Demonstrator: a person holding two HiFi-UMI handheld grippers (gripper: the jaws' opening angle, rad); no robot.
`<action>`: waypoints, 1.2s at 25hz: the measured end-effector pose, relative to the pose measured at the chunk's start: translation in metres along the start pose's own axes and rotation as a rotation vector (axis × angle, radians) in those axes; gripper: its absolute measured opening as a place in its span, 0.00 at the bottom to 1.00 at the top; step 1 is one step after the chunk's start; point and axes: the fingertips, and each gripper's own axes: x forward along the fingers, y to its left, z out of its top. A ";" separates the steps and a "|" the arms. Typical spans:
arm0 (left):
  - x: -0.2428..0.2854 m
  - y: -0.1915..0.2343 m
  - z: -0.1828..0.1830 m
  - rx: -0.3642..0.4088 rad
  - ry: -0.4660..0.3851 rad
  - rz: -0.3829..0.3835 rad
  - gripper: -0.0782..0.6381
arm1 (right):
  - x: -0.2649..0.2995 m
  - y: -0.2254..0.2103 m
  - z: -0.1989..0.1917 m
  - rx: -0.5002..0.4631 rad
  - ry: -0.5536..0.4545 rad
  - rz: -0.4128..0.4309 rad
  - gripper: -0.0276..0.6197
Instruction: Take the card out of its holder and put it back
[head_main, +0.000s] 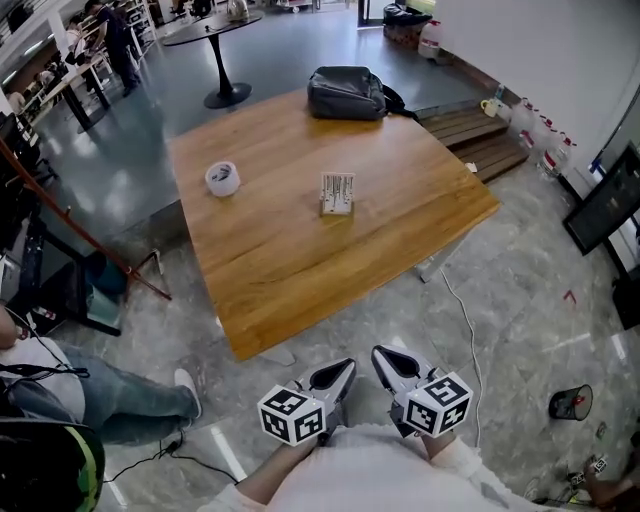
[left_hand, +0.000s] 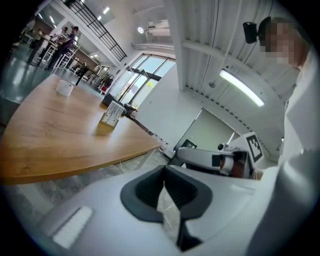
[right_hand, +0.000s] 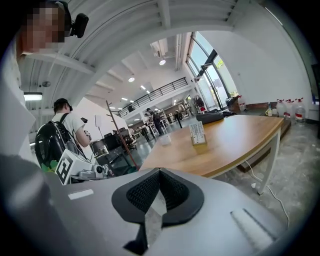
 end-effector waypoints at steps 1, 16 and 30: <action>0.004 0.006 0.004 -0.002 0.002 0.002 0.12 | 0.006 -0.005 0.003 0.001 0.003 0.000 0.04; 0.109 0.110 0.138 0.012 -0.147 0.079 0.12 | 0.131 -0.119 0.115 -0.044 0.024 0.081 0.04; 0.158 0.186 0.181 0.040 -0.139 0.291 0.12 | 0.196 -0.183 0.147 -0.030 0.102 0.158 0.04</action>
